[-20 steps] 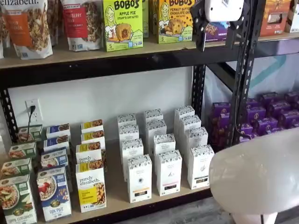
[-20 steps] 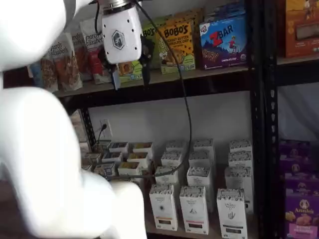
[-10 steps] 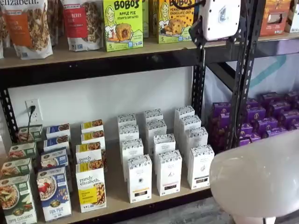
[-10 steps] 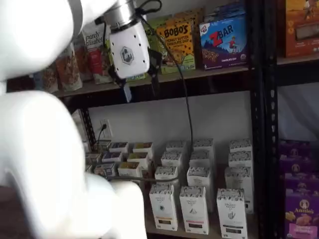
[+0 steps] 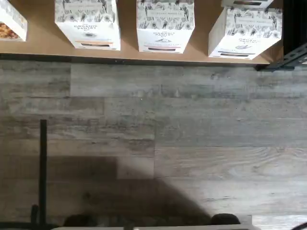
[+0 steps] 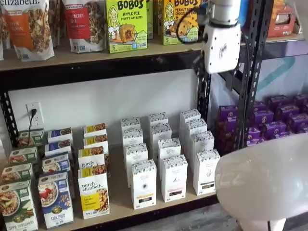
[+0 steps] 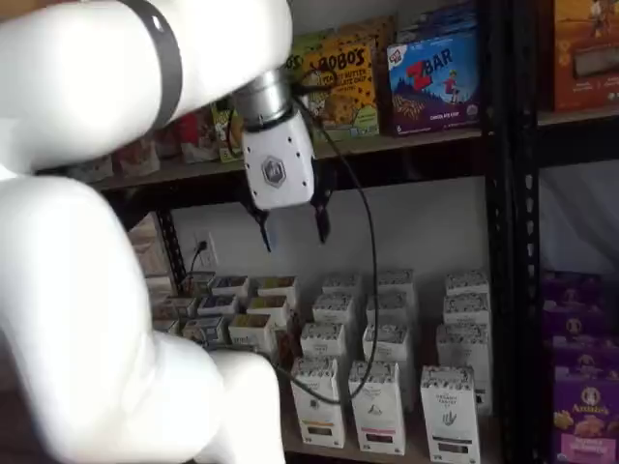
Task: Pick up the white box with a green strip in the middle, on the bottom shelf, the sixth box from the left
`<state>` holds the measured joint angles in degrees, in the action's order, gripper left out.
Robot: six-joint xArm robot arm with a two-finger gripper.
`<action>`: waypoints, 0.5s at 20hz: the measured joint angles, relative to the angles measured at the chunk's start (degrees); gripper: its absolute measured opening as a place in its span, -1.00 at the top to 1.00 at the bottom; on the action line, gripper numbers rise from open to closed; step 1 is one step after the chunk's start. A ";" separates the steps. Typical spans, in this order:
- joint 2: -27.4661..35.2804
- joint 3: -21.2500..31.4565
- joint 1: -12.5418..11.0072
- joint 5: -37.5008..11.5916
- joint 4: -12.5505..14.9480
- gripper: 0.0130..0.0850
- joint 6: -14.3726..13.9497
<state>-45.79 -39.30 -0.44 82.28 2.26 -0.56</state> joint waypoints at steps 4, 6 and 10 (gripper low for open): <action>1.55 5.19 -0.56 -6.94 -0.04 -1.00 0.27; 2.55 7.38 -0.68 -10.34 0.21 -1.00 0.17; 4.70 12.44 -1.36 -19.68 0.38 -1.00 0.35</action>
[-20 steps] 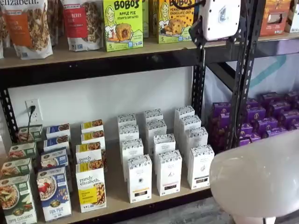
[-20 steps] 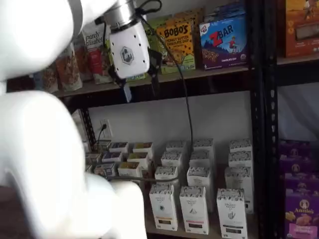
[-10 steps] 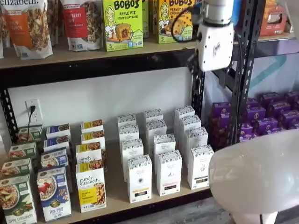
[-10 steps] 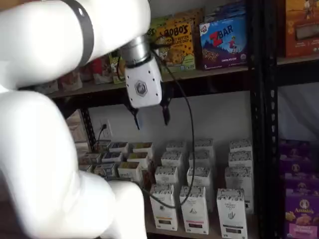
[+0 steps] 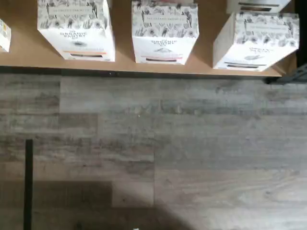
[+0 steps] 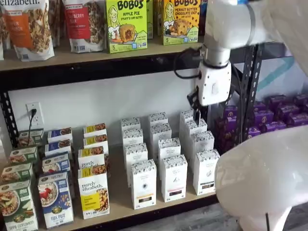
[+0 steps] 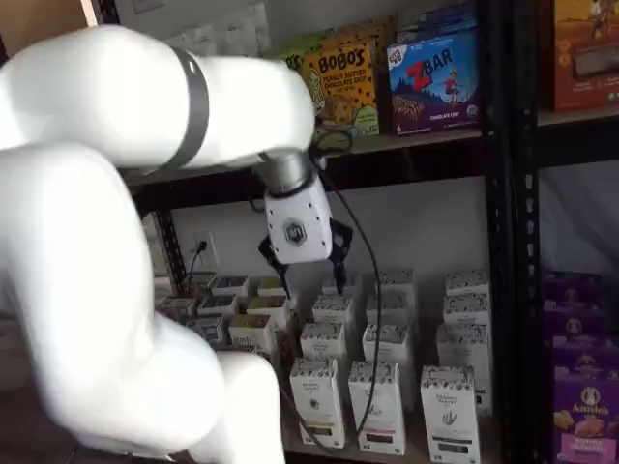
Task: Pick up the white box with a green strip in the middle, on the bottom shelf, the sixth box from the left
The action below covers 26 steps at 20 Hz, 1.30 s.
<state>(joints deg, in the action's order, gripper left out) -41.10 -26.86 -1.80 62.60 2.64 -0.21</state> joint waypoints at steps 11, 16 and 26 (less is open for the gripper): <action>12.39 5.11 -2.01 -17.71 2.57 -1.00 -0.40; 19.71 5.84 -4.52 -26.75 0.89 -1.00 2.96; 36.21 0.90 -8.41 -37.14 4.38 -1.00 3.59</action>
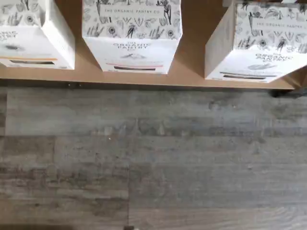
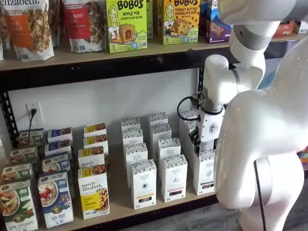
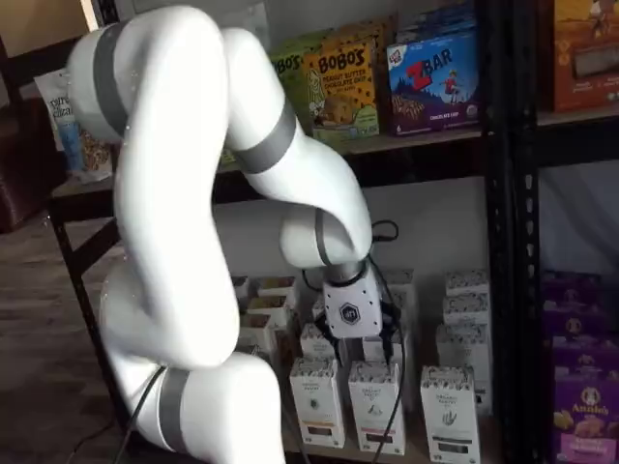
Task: Pick up the white box with a green strip in the middle, on the bottom shelf, the sixth box from the left
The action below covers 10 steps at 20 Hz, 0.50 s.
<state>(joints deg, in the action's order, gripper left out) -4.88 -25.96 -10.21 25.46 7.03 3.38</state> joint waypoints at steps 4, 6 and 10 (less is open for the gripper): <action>6.56 -2.67 -0.25 -4.82 -2.53 -1.00 2.43; 9.38 -4.14 -0.26 -6.43 -2.35 -1.00 2.25; 14.68 -7.48 -0.40 -8.80 2.78 -1.00 -2.55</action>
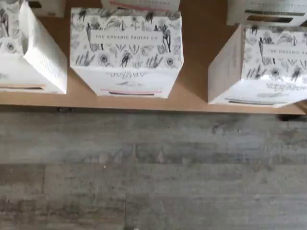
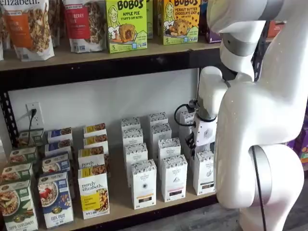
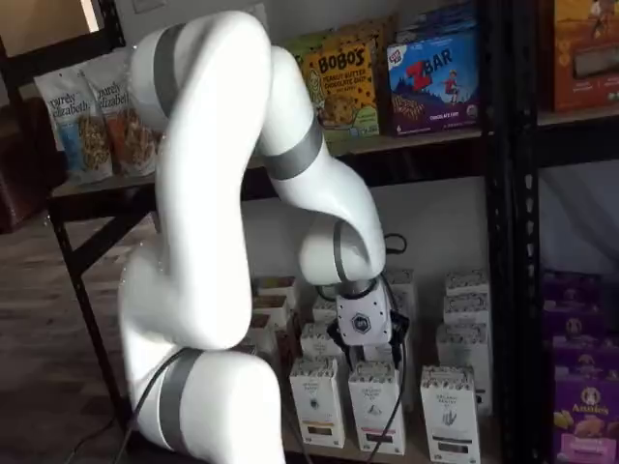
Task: Pick up the white box with a green strip in the middle, on the bottom shelf, the sixth box from the left
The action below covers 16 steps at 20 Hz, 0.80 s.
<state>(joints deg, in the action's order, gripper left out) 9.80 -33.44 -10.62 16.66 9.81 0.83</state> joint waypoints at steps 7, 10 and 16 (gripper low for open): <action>8.64 -6.70 -0.39 -1.28 2.79 -1.00 -2.32; 11.70 -9.89 -1.42 -0.82 5.45 -1.00 -3.84; 16.92 -15.92 -3.41 0.47 3.78 -1.00 -0.12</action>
<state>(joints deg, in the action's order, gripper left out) 26.72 -49.36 -14.03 17.12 13.59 0.71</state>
